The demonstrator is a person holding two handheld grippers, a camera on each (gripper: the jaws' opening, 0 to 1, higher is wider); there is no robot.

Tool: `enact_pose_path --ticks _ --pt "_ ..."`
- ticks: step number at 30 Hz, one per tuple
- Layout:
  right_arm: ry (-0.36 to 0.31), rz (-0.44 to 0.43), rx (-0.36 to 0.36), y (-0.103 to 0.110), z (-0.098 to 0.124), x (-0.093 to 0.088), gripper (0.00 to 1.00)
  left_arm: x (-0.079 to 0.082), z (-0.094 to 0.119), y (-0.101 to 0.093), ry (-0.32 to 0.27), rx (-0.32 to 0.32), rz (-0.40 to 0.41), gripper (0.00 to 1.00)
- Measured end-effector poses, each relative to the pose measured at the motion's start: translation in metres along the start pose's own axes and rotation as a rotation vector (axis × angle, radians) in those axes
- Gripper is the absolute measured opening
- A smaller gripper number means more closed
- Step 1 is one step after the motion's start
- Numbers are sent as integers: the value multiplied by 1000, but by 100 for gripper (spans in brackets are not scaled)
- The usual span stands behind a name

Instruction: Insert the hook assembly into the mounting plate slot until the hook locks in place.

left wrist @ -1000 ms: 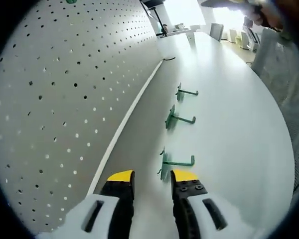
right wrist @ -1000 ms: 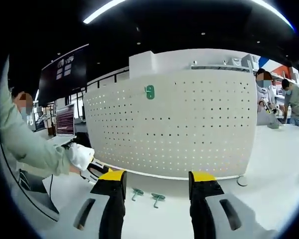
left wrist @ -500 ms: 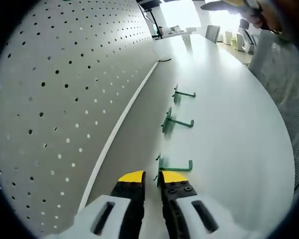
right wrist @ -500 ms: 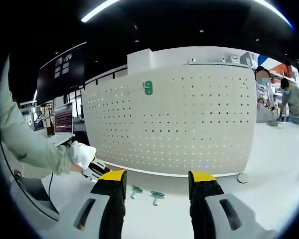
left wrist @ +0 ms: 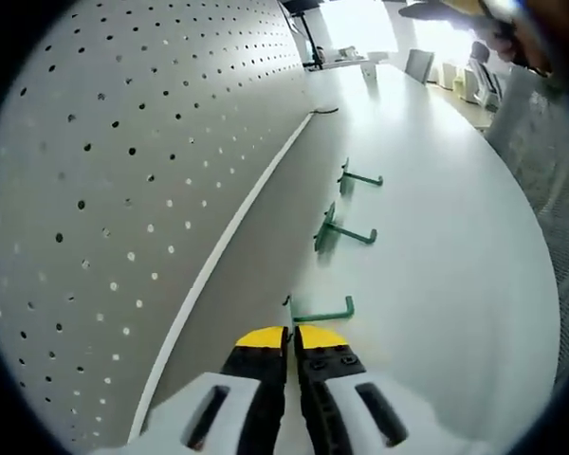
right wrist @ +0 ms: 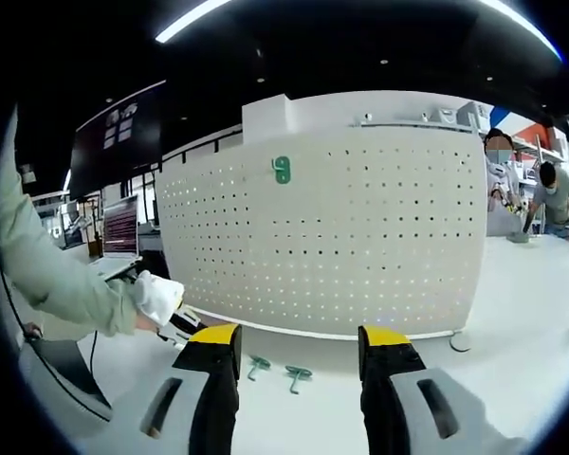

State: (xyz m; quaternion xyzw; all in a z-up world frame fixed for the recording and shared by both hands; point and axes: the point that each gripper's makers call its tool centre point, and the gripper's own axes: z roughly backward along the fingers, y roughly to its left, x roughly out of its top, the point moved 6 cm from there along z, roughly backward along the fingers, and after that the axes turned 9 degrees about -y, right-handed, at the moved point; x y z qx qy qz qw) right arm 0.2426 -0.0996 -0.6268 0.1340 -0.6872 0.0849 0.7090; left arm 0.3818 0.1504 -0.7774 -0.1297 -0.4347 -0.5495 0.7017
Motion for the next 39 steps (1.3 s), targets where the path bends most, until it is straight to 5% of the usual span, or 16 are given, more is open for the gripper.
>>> enact_pose_path --ticks 10,18,28,36,39 --pt "-24 10 12 4 0 10 48 15 20 -1 -67 115 34 3" --pt "-63 17 45 16 0 27 48 50 56 8 -219 302 82 3" --pt "-135 24 77 28 5 56 48 105 109 6 -418 461 102 3" --pt "-198 15 118 41 9 81 48 140 152 -1 -604 567 229 3" --pt "-226 15 142 49 11 92 48 151 167 -6 -688 591 346 3"
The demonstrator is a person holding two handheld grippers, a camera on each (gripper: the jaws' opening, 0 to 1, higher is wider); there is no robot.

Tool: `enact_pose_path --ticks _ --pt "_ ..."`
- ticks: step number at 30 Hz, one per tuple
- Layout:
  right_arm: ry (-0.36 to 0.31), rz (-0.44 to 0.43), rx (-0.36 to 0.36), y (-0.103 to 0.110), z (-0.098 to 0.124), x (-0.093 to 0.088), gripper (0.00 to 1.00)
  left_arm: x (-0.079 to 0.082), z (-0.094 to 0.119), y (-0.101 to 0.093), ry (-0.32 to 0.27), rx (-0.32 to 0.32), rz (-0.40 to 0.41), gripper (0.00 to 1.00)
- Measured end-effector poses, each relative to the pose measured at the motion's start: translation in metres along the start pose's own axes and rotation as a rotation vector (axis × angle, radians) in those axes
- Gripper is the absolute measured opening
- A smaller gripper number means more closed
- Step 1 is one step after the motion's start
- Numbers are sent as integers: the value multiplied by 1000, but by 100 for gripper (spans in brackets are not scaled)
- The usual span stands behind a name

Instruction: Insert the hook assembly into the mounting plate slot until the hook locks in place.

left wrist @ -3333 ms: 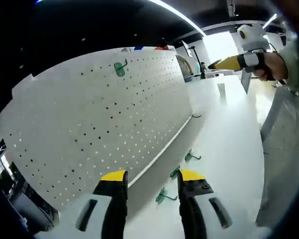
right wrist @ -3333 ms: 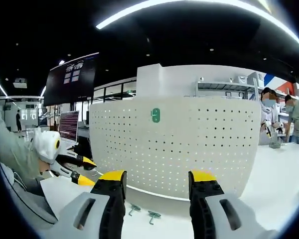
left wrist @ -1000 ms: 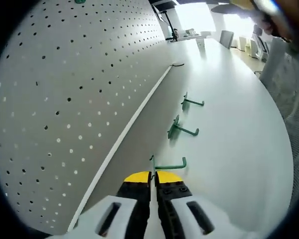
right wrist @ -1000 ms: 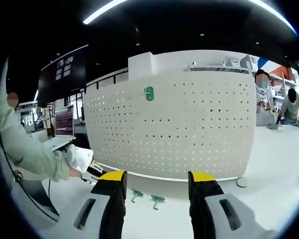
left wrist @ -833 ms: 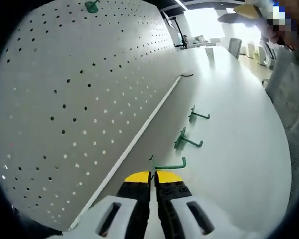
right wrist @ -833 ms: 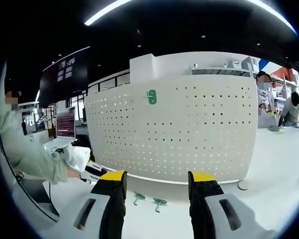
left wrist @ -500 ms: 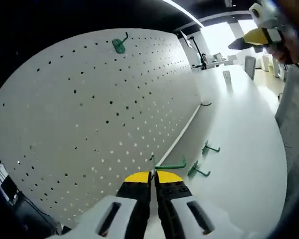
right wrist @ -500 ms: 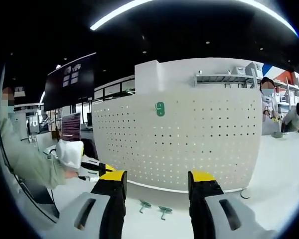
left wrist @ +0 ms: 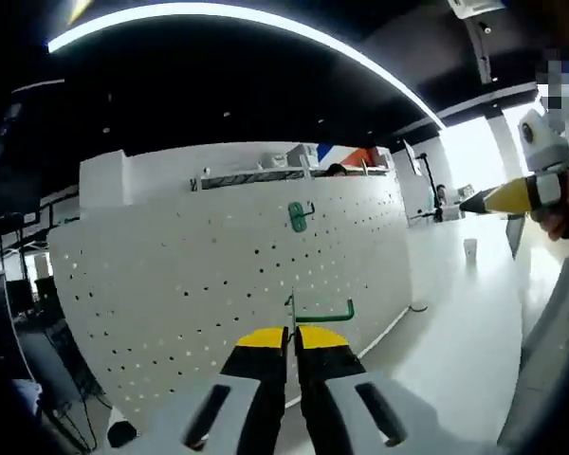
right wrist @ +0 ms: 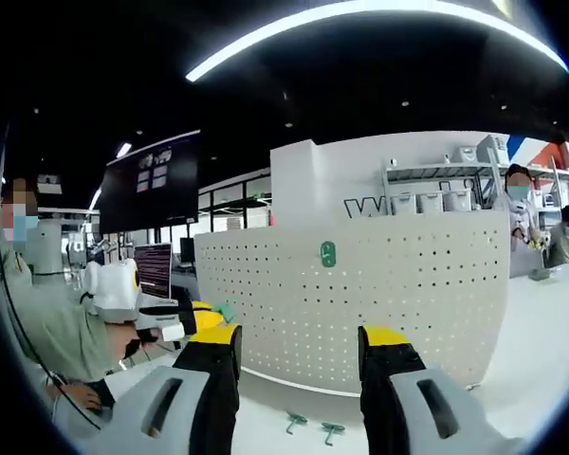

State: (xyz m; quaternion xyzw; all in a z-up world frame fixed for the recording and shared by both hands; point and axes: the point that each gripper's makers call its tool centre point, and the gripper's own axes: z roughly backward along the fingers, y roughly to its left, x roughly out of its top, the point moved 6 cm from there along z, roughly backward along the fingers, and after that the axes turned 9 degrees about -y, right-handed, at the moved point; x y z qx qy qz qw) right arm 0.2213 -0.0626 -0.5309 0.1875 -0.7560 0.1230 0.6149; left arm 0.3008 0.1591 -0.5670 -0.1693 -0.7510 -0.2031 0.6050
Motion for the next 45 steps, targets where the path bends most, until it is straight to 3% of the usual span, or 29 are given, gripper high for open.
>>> enact_pose_path --ticks 4,9,20,30,45 --pt "-30 9 28 8 -3 11 48 22 8 -9 -85 19 94 3" --pt "-55 6 65 17 -7 22 48 41 15 -25 -155 0 107 3" --pt "-54 -15 150 36 -15 29 45 51 20 -58 -198 -57 132 3" --pt "-34 -74 225 53 -19 28 33 62 18 -77 -236 -127 142 3" --pt "-54 -147 254 58 -23 35 21 73 17 -99 -283 -224 103 4"
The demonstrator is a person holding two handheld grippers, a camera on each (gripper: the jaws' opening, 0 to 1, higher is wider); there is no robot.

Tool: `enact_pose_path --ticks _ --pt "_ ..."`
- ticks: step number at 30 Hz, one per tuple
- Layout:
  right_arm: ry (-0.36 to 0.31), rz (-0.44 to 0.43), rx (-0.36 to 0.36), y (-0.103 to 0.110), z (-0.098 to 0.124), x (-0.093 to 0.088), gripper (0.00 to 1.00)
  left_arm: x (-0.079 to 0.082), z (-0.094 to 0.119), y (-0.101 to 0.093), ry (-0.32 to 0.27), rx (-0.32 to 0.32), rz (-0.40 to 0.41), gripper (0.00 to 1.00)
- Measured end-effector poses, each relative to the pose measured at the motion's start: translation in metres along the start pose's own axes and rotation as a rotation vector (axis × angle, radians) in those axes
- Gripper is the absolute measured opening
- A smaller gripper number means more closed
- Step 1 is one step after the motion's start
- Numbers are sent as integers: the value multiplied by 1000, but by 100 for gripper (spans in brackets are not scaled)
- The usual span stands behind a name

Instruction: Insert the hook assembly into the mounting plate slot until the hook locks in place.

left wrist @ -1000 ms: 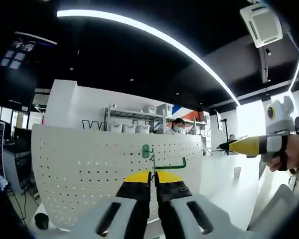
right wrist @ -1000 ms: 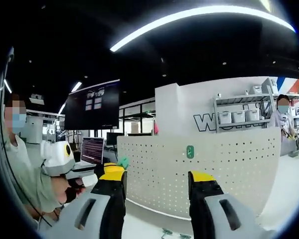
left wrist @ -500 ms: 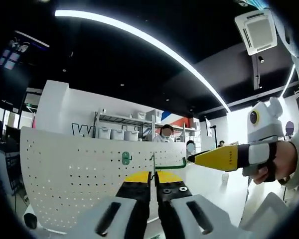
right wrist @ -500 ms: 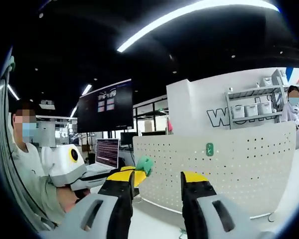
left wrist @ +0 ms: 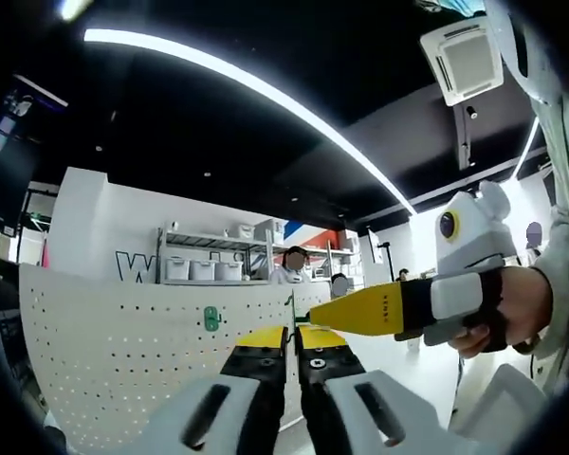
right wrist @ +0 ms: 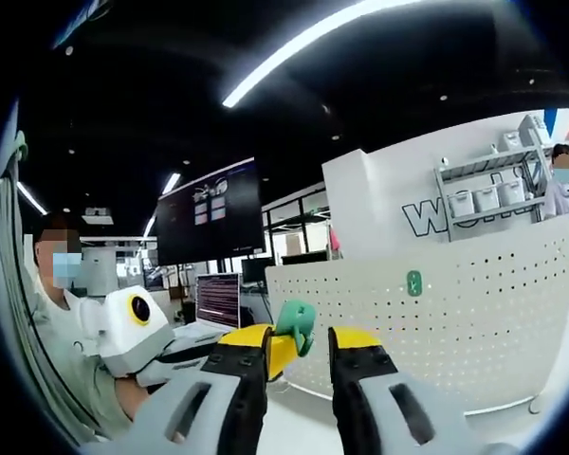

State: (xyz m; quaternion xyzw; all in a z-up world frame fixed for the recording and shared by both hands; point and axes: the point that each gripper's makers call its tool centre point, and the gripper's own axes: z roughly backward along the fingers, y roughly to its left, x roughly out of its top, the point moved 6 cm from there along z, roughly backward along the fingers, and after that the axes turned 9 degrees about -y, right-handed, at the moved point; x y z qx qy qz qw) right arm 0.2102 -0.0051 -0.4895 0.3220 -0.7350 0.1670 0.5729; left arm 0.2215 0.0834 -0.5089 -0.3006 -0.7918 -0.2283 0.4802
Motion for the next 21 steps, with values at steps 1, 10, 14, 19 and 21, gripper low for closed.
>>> enact_pose_path --ticks 1,10,14,19,21 --pt "3 -8 0 0 1 0 19 0 0 -1 0 -4 0 3" --pt "-7 -33 6 3 1 2 13 0 -1 -2 -2 -7 6 3" --pt "-8 -29 9 6 1 2 6 0 -1 -2 0 -1 3 3" --pt "-5 -13 15 8 1 1 3 -1 -1 -3 8 3 -1 4" --pt "0 -8 19 8 1 0 2 -1 0 -3 12 3 -6 4"
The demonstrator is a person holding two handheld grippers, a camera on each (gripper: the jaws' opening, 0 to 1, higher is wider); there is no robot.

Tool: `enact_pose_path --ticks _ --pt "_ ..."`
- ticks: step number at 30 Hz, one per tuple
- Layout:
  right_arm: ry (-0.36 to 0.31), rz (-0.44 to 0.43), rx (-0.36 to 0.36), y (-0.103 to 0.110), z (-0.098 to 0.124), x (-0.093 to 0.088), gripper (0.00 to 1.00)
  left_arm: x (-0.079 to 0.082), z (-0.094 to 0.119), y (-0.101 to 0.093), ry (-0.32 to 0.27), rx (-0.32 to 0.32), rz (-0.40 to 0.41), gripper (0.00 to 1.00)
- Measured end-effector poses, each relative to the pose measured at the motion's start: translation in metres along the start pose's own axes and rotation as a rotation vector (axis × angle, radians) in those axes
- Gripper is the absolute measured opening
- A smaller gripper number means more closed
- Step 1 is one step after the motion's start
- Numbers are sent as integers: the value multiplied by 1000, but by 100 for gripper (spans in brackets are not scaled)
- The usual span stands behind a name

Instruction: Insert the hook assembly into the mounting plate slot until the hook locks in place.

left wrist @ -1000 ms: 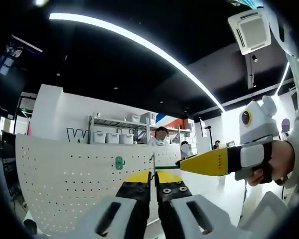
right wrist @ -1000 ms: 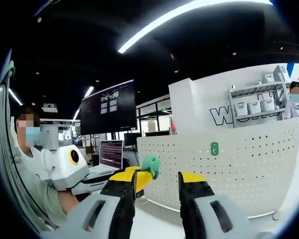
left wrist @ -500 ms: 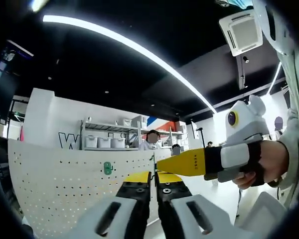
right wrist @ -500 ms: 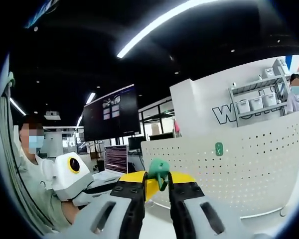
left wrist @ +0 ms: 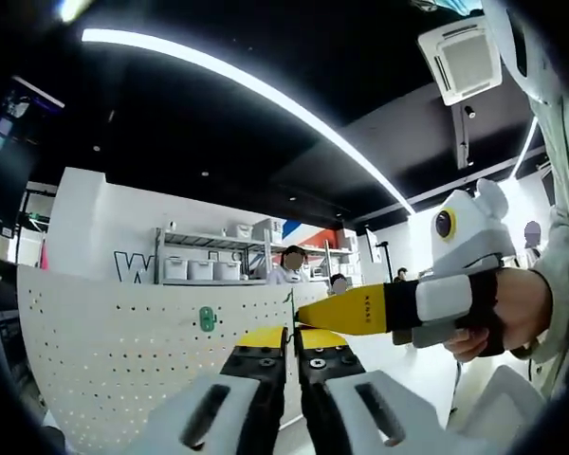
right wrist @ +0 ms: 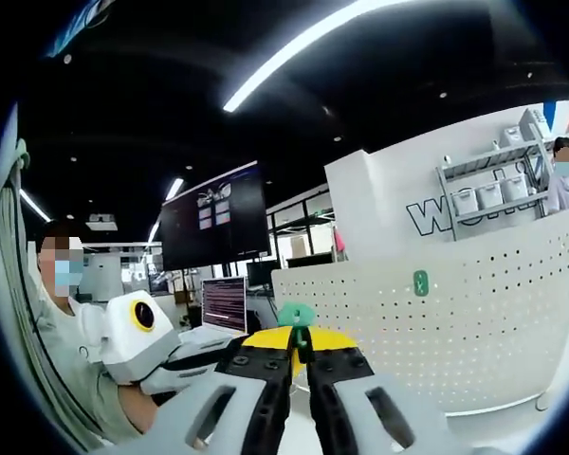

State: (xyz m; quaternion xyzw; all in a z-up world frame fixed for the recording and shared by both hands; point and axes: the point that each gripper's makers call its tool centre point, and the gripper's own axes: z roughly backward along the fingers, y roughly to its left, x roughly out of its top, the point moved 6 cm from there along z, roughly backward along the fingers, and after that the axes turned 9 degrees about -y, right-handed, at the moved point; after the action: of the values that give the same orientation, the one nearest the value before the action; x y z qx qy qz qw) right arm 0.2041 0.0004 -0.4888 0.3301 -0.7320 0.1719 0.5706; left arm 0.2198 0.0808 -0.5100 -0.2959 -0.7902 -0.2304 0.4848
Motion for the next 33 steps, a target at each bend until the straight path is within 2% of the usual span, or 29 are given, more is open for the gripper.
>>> enact_pose_path --ticks 6,17,27,33 --pt "45 19 23 0 0 -4 1 -3 3 -1 30 -11 -62 4" --pt "43 60 19 -1 0 -8 0 -6 4 -3 56 -20 -65 5" --pt "27 55 -6 -8 -1 -7 0 -10 9 -6 83 -29 -65 17" --pt "8 80 -30 -17 -2 -3 0 -10 13 -3 102 4 -69 33"
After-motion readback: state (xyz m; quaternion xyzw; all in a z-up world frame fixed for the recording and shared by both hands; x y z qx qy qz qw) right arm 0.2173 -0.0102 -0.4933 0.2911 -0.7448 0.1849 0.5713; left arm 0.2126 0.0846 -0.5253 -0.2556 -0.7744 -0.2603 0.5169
